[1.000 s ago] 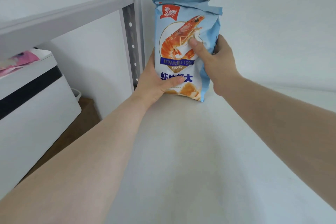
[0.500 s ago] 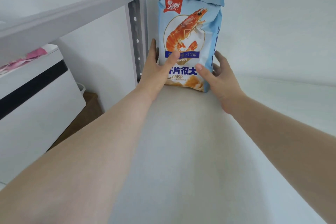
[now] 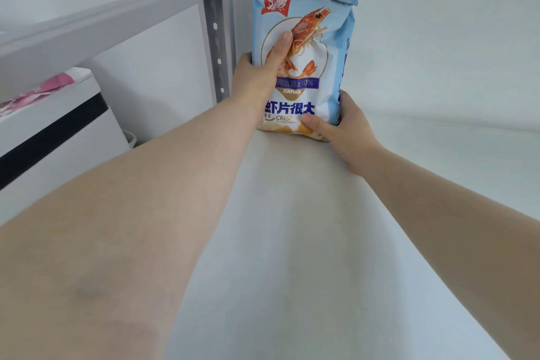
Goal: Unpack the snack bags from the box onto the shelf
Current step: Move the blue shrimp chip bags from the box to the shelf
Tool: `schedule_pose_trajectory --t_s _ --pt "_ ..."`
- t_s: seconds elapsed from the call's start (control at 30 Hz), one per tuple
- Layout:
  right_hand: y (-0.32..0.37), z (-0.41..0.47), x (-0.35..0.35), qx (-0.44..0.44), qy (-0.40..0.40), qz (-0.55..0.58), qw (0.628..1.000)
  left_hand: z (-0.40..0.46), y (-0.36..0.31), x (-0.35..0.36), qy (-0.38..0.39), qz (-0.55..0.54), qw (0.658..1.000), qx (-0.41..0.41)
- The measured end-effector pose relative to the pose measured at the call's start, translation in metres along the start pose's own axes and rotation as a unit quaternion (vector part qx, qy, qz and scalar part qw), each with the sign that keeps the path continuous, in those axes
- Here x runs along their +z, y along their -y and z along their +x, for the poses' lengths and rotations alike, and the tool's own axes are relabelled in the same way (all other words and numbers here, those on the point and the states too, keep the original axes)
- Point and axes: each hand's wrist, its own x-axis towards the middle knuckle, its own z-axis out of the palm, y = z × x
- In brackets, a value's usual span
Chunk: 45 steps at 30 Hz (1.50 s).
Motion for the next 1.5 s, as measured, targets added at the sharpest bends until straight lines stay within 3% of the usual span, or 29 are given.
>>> schedule_pose_trajectory --t_s 0.27,0.5,0.63,0.77,0.87,1.03,1.37,1.5 --pt "0.022 -0.035 -0.012 0.049 -0.021 -0.028 0.998 -0.038 0.014 -0.017 -0.031 0.055 0.998 0.013" --pt "0.051 -0.132 -0.046 0.072 -0.047 -0.131 0.988 -0.164 0.024 -0.035 -0.014 0.190 0.979 0.078" --pt "0.077 -0.219 -0.073 0.051 -0.006 -0.298 0.953 -0.250 0.001 -0.042 0.092 0.401 0.902 0.131" --pt "0.107 -0.315 -0.103 0.055 0.012 -0.398 0.916 -0.330 -0.028 -0.046 0.180 0.509 0.825 0.168" --pt "0.131 -0.393 -0.127 0.079 -0.004 -0.430 0.899 -0.393 -0.052 -0.047 0.211 0.518 0.802 0.210" --pt "0.147 -0.523 -0.149 0.191 -0.040 -0.452 0.870 -0.498 -0.058 -0.039 0.298 0.518 0.759 0.259" --pt "0.138 -0.722 -0.174 0.363 -0.047 -0.436 0.822 -0.658 -0.017 -0.002 0.474 0.567 0.619 0.266" --pt "0.125 -0.781 -0.213 0.403 -0.055 -0.433 0.804 -0.707 -0.007 0.038 0.505 0.571 0.585 0.275"
